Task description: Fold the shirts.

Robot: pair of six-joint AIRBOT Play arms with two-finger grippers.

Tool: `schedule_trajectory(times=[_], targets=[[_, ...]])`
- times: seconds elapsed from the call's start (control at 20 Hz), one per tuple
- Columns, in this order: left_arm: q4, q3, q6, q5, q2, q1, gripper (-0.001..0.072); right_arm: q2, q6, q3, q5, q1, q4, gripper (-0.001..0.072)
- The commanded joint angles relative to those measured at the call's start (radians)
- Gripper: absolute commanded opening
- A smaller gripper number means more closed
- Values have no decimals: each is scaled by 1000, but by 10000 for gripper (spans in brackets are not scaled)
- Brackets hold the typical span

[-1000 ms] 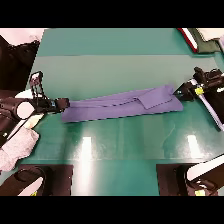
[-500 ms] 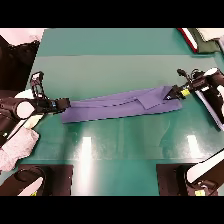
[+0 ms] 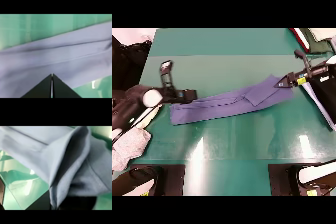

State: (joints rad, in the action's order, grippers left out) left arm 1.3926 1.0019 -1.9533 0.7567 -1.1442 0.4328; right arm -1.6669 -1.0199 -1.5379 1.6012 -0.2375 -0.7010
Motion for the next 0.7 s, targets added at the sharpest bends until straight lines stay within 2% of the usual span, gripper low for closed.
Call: schedule_trajectory(times=[0.0, 0.2, 0.3, 0.45, 0.65], targets=[[-21, 207, 51, -4, -251, 119, 28, 158, -58, -1, -29, 82, 27, 20], [-95, 407, 129, 24, -532, 210, 28, 283, -113, -1, -129, 195, 26, 20], [-111, 455, 128, 26, -603, 221, 28, 309, -141, -1, -155, 240, 24, 19], [-106, 470, 130, 28, -614, 219, 28, 315, -170, -1, -163, 296, 22, 19], [-70, 556, 150, 200, -602, 164, 28, 315, -170, -1, -198, 378, 17, 18]])
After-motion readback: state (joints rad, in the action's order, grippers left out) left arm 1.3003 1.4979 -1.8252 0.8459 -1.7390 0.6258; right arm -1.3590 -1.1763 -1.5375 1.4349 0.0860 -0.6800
